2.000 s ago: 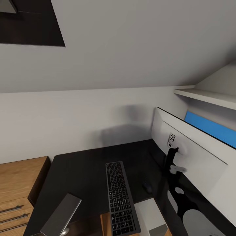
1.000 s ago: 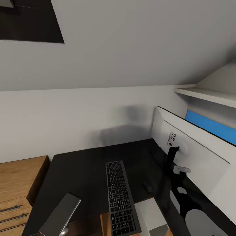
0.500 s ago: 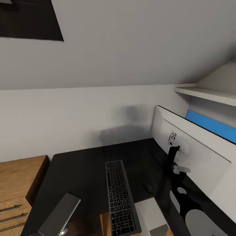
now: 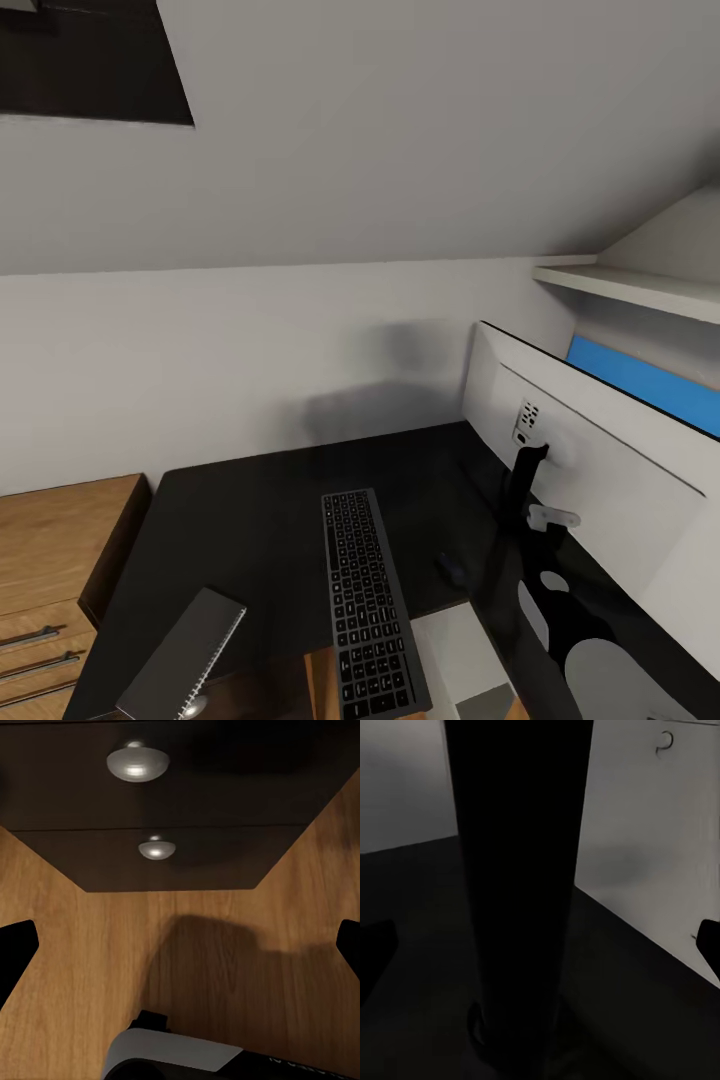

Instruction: In the bedroom, organize the workspace by keeping the computer under the desk, ensuring the monitor is on the desk, placing the keyboard on the desk next to the monitor, placing the mouse on the desk next to the keyboard, moving the folder from the swivel chair onto the desk next to the mouse, stacking the notebook on top of the folder with the pen on top of the notebook, and positioning the swivel chair next to the desk.

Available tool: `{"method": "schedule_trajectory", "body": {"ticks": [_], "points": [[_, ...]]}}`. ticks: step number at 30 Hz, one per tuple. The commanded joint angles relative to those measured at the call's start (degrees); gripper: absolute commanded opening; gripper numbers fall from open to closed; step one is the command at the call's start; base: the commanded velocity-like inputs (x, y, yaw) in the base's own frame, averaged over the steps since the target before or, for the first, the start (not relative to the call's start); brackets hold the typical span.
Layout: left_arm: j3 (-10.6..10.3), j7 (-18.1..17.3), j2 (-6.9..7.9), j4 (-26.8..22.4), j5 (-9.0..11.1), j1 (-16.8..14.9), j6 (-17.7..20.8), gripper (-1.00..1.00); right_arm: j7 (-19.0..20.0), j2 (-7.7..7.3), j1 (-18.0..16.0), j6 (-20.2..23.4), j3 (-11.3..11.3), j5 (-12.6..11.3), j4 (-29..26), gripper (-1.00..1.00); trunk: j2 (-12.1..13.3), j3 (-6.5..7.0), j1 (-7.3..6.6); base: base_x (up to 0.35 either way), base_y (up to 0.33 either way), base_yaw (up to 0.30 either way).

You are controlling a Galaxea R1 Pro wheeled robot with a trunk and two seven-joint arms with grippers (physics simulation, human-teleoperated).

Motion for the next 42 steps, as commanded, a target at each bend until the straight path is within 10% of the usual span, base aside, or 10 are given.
{"method": "schedule_trajectory", "body": {"ticks": [1,42], "points": [[0.1,-0.1,-0.04,-0.1,0.3,0.0,-0.1,1.0,-0.2,0.03,-0.1,-0.2,-0.2,0.6,0.1,1.0,-0.1,-0.06,0.01,0.0,0.0,0.0],[0.3,-0.1,-0.03,-0.1,0.4,0.0,-0.2,1.0,-0.1,0.03,-0.1,-0.2,-0.2,0.6,0.1,1.0,-0.1,-0.06,0.01,0.047,0.0,0.0]]}}
